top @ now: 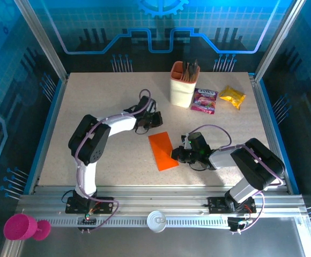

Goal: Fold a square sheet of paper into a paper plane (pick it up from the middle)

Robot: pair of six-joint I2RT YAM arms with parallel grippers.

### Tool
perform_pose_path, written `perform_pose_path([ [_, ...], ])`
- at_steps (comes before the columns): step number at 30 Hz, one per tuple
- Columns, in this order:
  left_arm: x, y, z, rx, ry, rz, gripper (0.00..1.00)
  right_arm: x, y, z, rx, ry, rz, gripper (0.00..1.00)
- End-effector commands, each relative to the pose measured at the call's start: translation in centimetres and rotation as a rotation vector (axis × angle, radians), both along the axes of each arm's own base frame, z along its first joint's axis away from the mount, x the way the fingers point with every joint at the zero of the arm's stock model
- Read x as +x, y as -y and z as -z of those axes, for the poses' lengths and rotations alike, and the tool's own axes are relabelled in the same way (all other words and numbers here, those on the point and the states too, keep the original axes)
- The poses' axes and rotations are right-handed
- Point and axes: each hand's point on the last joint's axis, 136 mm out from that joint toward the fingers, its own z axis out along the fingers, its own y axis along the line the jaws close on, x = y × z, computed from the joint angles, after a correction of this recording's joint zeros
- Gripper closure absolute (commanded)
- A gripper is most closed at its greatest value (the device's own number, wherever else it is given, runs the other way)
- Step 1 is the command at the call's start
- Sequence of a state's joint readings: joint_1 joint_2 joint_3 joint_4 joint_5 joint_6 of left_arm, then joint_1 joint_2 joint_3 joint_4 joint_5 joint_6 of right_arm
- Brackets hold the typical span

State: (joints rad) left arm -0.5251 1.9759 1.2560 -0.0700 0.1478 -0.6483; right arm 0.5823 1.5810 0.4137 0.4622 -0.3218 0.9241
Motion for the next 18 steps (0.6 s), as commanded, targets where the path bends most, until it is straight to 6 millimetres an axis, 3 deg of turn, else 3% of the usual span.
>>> perform_pose_path([
  [1,-4.0,3.7,-0.8,-0.046,0.003,0.110,0.99,-4.7,3.4,5.5,-0.197,-0.218,0.005,1.00],
  [4,-6.0,4.9,1.0,-0.051,-0.034,0.128,0.99,-4.7,3.2,5.5,-0.193,-0.221,0.000,1.00],
  [7,-6.9,4.7,3.5,-0.035,-0.086,0.111,0.99,-4.6,3.0,5.3,-0.187,-0.214,-0.006,1.00],
  [13,-7.3,3.4,6.9,0.030,-0.130,0.078,1.00,-4.6,2.6,3.9,-0.174,-0.163,-0.048,1.00],
  [18,-7.1,2.7,7.9,0.053,-0.139,0.063,1.00,-5.6,3.1,2.7,-0.206,-0.125,-0.084,1.00],
])
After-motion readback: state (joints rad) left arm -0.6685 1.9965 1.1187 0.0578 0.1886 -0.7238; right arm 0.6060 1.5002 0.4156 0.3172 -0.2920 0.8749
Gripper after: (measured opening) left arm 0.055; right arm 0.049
